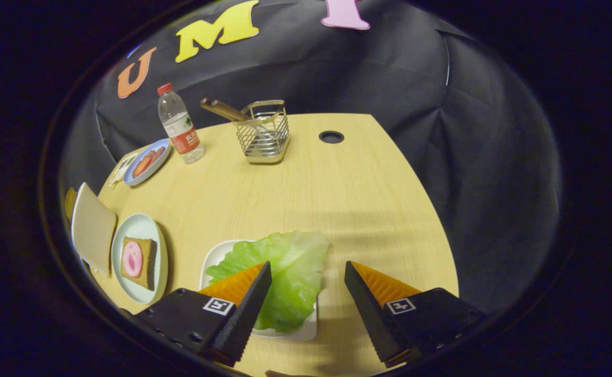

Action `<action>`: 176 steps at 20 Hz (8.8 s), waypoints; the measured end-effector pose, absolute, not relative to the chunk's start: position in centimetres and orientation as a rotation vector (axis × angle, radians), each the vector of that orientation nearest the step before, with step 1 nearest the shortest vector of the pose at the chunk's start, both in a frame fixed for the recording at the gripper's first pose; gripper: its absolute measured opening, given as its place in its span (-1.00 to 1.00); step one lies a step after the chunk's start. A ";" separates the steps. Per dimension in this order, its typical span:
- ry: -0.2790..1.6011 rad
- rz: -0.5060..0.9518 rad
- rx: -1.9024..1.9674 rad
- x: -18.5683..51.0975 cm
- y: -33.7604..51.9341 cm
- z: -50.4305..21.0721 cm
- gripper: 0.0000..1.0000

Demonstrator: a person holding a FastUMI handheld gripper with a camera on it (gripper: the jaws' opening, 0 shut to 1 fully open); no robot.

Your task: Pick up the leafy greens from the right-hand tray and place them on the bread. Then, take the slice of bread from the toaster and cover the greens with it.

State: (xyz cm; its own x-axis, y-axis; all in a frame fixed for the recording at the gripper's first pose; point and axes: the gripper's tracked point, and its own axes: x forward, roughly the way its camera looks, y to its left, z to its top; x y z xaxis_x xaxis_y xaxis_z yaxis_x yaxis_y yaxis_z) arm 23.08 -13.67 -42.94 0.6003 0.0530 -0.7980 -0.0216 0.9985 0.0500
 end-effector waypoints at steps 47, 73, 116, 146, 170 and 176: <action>0.712 0.193 -0.120 12.9 15.0 -28.0 -1.00; 0.922 0.096 -0.100 16.5 13.0 -40.8 -0.89; 0.658 0.131 -0.053 14.4 40.2 -26.8 0.78; 0.638 0.096 0.234 14.3 30.0 -20.8 -0.71; 0.915 -0.038 0.294 17.2 15.2 -40.0 -0.46; 0.929 -0.028 0.284 17.7 14.0 -41.0 -0.20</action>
State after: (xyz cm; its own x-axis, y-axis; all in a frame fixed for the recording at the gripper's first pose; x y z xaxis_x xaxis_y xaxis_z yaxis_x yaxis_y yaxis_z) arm 17.67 14.04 -40.95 0.6013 0.0983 -0.7930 0.1457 0.9623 0.2298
